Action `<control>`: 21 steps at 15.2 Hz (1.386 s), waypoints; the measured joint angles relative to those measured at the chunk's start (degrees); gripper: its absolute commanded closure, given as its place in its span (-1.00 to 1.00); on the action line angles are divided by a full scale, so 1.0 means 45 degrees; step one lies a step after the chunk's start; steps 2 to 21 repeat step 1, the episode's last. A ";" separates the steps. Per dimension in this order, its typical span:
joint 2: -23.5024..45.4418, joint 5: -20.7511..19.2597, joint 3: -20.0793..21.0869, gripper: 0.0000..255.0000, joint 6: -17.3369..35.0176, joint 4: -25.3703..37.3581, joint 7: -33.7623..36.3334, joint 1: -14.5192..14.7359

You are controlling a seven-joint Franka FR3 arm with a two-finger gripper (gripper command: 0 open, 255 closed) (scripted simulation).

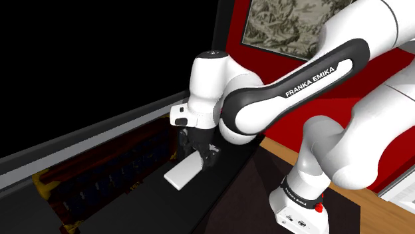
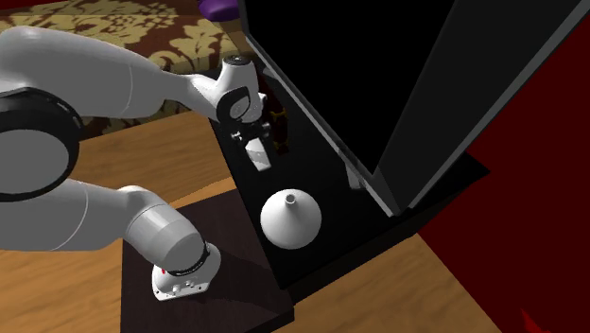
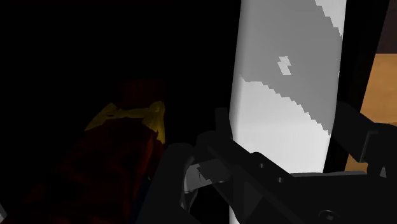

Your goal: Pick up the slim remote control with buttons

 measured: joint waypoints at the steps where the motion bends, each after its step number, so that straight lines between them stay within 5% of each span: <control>1: -0.0090 -0.0001 -0.0010 1.00 -0.0170 0.0079 -0.0004 -0.0001; 21: -0.0090 -0.0001 -0.0010 1.00 -0.0170 0.0079 -0.0004 -0.0001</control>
